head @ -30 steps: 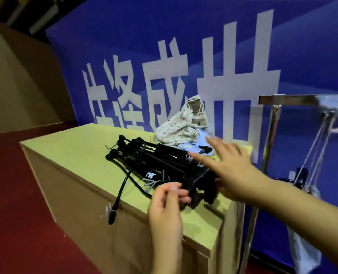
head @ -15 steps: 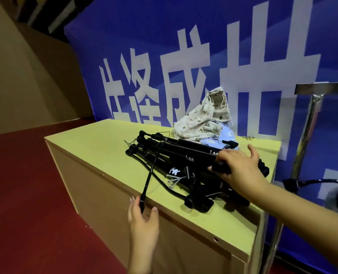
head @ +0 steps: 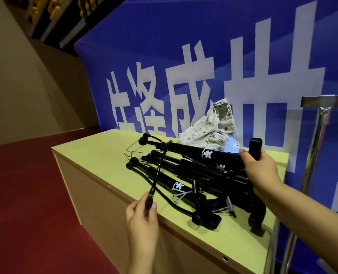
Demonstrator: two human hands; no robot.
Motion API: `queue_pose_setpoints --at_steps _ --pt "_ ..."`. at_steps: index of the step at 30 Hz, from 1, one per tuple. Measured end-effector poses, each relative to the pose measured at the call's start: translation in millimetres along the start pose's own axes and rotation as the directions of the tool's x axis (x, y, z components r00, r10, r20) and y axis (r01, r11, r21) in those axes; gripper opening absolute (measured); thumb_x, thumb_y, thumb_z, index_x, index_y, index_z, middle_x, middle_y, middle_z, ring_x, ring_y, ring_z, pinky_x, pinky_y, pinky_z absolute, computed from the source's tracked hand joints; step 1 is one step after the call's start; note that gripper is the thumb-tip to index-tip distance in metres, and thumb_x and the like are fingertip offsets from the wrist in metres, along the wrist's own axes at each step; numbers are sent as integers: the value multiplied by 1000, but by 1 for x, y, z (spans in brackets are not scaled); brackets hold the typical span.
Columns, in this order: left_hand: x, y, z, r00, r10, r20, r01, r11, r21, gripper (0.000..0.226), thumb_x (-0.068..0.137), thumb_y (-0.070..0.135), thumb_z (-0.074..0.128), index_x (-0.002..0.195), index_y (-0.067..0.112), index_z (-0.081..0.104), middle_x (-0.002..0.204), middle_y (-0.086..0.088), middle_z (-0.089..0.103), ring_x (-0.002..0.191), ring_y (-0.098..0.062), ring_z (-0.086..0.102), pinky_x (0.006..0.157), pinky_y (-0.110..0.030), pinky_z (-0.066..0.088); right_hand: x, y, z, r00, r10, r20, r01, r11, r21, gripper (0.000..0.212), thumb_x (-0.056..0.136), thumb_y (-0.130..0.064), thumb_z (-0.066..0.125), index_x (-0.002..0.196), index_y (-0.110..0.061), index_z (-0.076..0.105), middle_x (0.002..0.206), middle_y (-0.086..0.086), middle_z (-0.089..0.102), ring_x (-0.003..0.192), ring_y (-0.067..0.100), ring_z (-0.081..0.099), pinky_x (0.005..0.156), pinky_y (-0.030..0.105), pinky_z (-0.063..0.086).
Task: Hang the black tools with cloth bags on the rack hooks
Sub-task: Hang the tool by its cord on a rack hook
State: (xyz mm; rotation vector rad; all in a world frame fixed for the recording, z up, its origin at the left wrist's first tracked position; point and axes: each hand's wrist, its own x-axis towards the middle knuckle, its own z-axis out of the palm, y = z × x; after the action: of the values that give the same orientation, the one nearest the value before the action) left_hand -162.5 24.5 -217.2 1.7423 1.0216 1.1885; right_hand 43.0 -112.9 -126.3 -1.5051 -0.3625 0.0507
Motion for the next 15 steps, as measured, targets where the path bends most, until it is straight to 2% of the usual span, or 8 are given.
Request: queue_pose_setpoints --at_steps 3,4,6,8,10,12,15 --pt "12 33 11 988 142 54 -141 990 -23 43 94 22 53 136 23 46 120 6 46 89 2 55 64 -7 42 1 -3 -1 997 73 -35 -70 995 74 11 89 -32 56 88 -20 58 92 8 63 87 29 59 81 38 45" --pt "19 45 17 978 196 74 -194 980 -31 42 94 22 52 136 24 46 121 7 47 90 5 54 63 -5 42 2 -5 0 995 88 -36 -84 991 105 12 89 -31 56 84 -20 57 92 8 62 86 29 59 80 38 45" --pt "32 68 28 943 302 139 -302 953 -17 40 95 21 51 135 24 48 122 5 50 98 2 55 74 -5 41 1 -9 0 993 114 -23 -108 976 192 10 90 -28 55 87 -18 57 90 8 61 82 27 59 72 35 47" --pt "41 80 38 912 348 217 -366 929 50 39 96 23 49 134 23 49 130 4 50 111 -9 52 90 -20 42 0 -13 -2 993 115 -11 -109 968 225 13 91 -25 54 93 -13 56 86 7 59 73 22 56 61 29 43" --pt "48 81 45 905 328 271 -367 924 107 40 96 26 48 136 23 47 137 5 47 119 -17 50 100 -28 40 0 -14 -5 994 108 -13 -102 966 238 16 91 -24 53 95 -8 56 85 9 59 69 20 55 58 28 41" --pt "52 72 51 912 289 292 -345 924 164 41 95 28 48 136 23 46 141 4 45 125 -18 45 105 -31 36 0 -14 -9 992 125 -10 -118 959 258 22 90 -25 53 100 -6 57 93 14 63 73 24 59 61 30 44" --pt "54 48 57 958 105 268 -206 899 387 49 96 41 42 142 25 37 153 -1 28 141 -21 22 113 -47 23 1 -16 -14 989 145 7 -141 951 275 20 91 -27 52 103 -10 55 106 20 65 73 23 58 57 29 43"
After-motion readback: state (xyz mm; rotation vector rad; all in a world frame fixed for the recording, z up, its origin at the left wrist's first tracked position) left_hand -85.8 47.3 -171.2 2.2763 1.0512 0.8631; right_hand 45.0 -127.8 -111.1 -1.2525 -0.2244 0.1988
